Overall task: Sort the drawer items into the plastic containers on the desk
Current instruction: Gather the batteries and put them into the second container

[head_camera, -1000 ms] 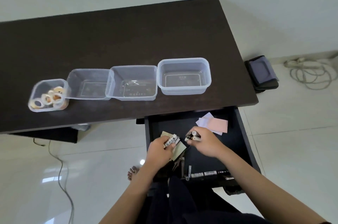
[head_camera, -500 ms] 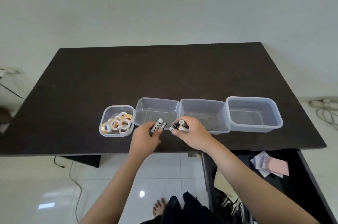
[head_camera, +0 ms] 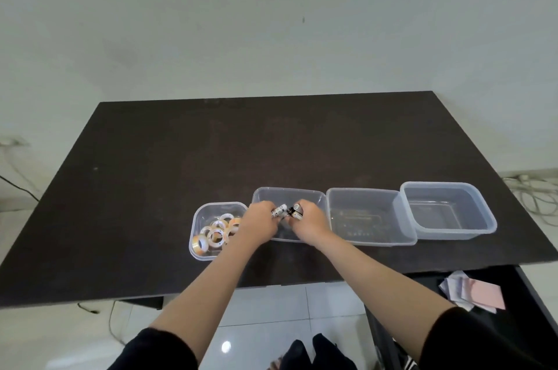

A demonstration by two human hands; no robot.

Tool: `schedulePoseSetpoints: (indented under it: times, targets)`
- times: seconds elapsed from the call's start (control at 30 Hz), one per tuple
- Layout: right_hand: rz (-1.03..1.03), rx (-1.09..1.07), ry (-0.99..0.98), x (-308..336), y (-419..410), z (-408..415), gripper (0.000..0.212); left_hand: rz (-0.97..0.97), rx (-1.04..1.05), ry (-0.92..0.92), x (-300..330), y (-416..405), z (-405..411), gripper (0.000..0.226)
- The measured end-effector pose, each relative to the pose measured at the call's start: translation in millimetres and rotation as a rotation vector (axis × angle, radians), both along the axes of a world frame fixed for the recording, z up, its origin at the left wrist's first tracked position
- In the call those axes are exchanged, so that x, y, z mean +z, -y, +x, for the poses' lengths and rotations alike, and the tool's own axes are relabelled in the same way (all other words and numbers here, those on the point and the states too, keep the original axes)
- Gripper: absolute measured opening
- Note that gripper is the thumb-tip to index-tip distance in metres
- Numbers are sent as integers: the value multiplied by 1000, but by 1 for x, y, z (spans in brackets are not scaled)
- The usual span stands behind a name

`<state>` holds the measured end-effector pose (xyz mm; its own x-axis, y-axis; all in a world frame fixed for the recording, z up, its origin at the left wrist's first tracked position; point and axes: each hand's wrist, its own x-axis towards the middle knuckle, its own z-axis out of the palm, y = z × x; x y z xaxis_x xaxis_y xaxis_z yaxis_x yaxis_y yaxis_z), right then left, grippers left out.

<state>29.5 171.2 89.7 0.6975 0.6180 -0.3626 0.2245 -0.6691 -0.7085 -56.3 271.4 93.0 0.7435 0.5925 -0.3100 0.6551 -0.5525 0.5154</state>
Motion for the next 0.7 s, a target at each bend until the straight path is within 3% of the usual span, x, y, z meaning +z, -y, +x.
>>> schedulePoseSetpoints:
  times: [0.13,0.33,0.47,0.7]
  targets:
    - [-27,27,50,-8,4,-1,13,54,-90,-119,-8,0,-3,19]
    - [-83,229,152,-11,5,-3,11,40,-119,-66,-8,3,-6,21]
    - [-43,247,174,-10,10,-1,33,26,-18,94,-8,7,-14,30]
    - [235,199,206,7,27,7,41,66,157,424,-7,39,-31,27]
